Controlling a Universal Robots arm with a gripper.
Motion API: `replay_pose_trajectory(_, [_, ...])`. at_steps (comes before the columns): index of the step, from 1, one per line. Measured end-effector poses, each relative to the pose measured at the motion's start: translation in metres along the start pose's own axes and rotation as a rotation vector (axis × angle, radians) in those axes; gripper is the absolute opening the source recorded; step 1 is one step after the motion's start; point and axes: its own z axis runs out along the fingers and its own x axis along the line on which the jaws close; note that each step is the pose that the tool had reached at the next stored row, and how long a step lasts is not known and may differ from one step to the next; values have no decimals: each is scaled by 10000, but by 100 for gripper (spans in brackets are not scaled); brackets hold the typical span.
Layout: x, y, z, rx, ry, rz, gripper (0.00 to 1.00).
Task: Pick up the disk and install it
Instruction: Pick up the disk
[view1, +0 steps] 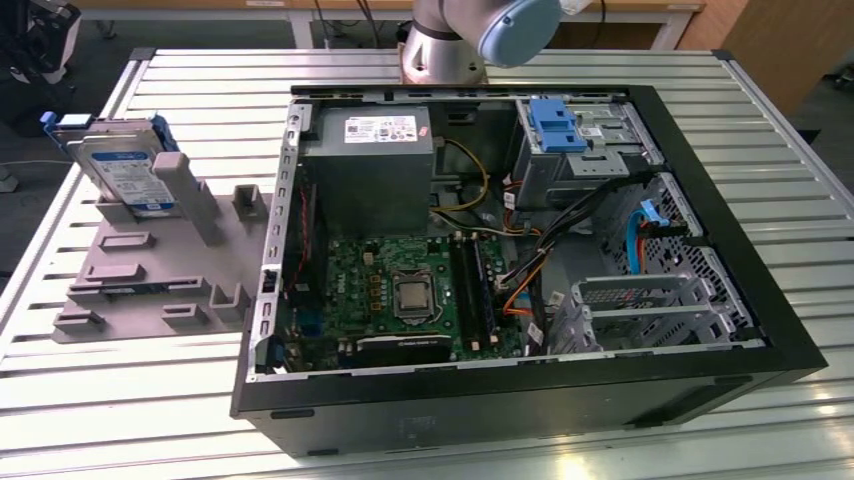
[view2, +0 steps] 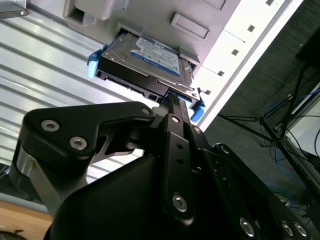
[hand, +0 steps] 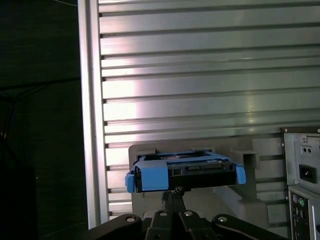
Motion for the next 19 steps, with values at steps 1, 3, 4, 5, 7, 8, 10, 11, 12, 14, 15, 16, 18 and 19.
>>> replay_pose_trajectory(1, [0,0,0,0,0,0,11])
replay_pose_trajectory(3, [0,0,0,-1,0,0,11])
replay_pose_trajectory(4, [0,0,0,-1,0,0,11])
replay_pose_trajectory(5, [0,0,0,-2,0,0,11])
replay_pose_trajectory(7, [0,0,0,-2,0,0,11])
replay_pose_trajectory(8, [0,0,0,-2,0,0,11])
replay_pose_trajectory(10, [0,0,0,-2,1,-6,11])
replay_pose_trajectory(11, [0,0,0,-3,2,-47,11])
replay_pose_trajectory(12, [0,0,0,-3,8,-132,11])
replay_pose_trajectory(14, [0,0,2,-8,22,-452,11])
replay_pose_trajectory(15, [0,0,3,-10,31,-631,11])
replay_pose_trajectory(16, [0,0,4,-12,39,-810,11])
replay_pose_trajectory(18, [0,0,7,-16,57,-1163,11])
replay_pose_trajectory(19, [0,0,9,-18,67,-1361,11])
